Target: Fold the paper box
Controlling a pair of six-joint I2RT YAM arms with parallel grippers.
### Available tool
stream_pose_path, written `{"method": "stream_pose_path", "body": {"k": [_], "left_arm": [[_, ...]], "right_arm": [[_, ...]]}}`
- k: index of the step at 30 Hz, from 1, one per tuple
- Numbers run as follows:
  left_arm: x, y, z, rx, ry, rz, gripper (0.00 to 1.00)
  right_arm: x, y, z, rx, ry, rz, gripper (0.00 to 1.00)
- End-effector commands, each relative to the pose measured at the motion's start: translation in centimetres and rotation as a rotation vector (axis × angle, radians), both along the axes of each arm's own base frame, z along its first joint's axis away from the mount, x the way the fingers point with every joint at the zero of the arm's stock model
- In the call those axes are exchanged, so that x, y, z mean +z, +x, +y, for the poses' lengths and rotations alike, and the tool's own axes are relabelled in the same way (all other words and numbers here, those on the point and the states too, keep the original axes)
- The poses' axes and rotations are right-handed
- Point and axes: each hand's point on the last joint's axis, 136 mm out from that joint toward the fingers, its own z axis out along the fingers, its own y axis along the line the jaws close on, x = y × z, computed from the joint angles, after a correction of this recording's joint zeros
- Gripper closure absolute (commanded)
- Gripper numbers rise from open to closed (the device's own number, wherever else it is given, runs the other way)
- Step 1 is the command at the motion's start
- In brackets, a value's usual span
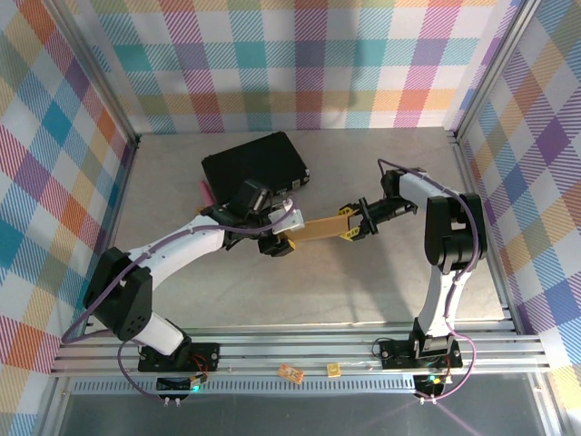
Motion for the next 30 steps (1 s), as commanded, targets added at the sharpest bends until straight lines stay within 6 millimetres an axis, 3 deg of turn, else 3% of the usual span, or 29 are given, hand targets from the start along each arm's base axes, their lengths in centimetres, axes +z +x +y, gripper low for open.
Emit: {"method": "stream_pose_path", "body": {"k": [1, 7, 11, 14, 20, 23, 30], "left_arm": [[0.2, 0.1, -0.6, -0.003, -0.014, 0.054, 0.43], [-0.2, 0.2, -0.6, 0.001, -0.008, 0.063, 0.49], [-0.2, 0.0, -0.7, -0.003, -0.011, 0.073, 0.59], [0.0, -0.2, -0.7, -0.005, -0.015, 0.078, 0.67], [0.9, -0.5, -0.4, 0.003, -0.019, 0.079, 0.67], [1.6, -1.1, 0.0, 0.01, -0.021, 0.104, 0.66], [2.1, -3.8, 1.1, 0.021, -0.011, 0.248, 0.67]], "right_arm": [[-0.1, 0.5, -0.1, -0.012, -0.001, 0.029, 0.64], [-0.2, 0.8, 0.0, -0.018, 0.002, 0.031, 0.63], [-0.2, 1.0, 0.0, -0.023, 0.007, 0.027, 0.6], [-0.2, 1.2, -0.1, -0.025, 0.002, 0.02, 0.53], [0.9, 2.6, -1.1, -0.014, -0.059, -0.084, 0.32], [2.7, 3.9, -2.7, -0.005, -0.131, -0.214, 0.28], [8.5, 6.3, -9.3, 0.059, -0.493, -0.744, 0.27]]}}
